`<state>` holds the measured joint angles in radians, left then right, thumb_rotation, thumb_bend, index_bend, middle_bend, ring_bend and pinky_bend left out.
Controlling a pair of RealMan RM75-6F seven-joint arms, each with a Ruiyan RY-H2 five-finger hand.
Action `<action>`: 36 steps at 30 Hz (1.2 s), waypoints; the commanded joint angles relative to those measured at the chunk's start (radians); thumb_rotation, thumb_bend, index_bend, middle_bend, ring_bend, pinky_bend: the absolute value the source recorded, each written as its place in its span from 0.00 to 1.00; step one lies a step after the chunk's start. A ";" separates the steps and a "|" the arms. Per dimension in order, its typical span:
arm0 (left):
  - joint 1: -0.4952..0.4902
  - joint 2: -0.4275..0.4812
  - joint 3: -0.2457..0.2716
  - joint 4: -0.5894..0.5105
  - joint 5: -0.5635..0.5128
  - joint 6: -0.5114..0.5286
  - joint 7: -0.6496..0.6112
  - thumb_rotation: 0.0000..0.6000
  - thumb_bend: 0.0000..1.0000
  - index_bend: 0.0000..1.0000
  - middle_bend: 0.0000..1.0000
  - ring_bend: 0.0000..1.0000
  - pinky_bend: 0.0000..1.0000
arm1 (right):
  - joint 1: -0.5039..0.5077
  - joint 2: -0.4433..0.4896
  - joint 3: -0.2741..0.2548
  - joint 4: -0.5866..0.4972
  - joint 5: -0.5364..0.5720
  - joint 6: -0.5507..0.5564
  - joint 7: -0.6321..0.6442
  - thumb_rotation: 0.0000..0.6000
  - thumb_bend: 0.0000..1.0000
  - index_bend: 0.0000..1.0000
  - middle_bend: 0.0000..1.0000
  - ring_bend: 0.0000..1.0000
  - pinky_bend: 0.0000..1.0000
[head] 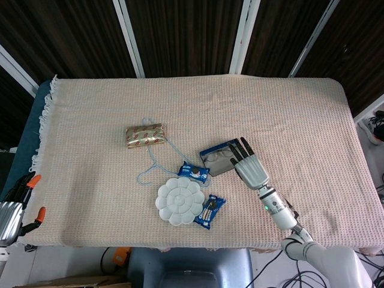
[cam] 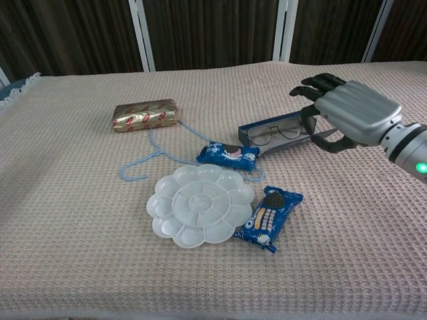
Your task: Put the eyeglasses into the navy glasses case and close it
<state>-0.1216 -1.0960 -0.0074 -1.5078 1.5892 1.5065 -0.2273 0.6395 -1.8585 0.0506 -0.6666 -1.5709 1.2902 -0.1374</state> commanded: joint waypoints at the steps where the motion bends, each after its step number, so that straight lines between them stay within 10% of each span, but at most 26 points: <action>1: 0.000 0.000 0.001 0.000 0.001 0.000 0.001 1.00 0.44 0.00 0.00 0.00 0.20 | -0.054 0.066 -0.034 -0.109 -0.013 0.030 -0.025 1.00 0.55 0.93 0.23 0.00 0.00; 20: 0.001 0.000 0.002 -0.002 0.005 0.002 0.000 1.00 0.45 0.00 0.00 0.00 0.20 | -0.204 0.311 -0.124 -0.551 -0.047 0.076 -0.117 1.00 0.55 0.93 0.24 0.00 0.00; 36: -0.004 0.001 0.003 -0.002 0.001 -0.010 0.003 1.00 0.45 0.00 0.00 0.00 0.20 | -0.158 0.354 -0.007 -0.661 0.087 -0.080 -0.051 1.00 0.55 0.93 0.25 0.00 0.00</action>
<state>-0.1250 -1.0951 -0.0050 -1.5094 1.5906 1.4969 -0.2250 0.4730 -1.5098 0.0306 -1.3190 -1.5001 1.2287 -0.1974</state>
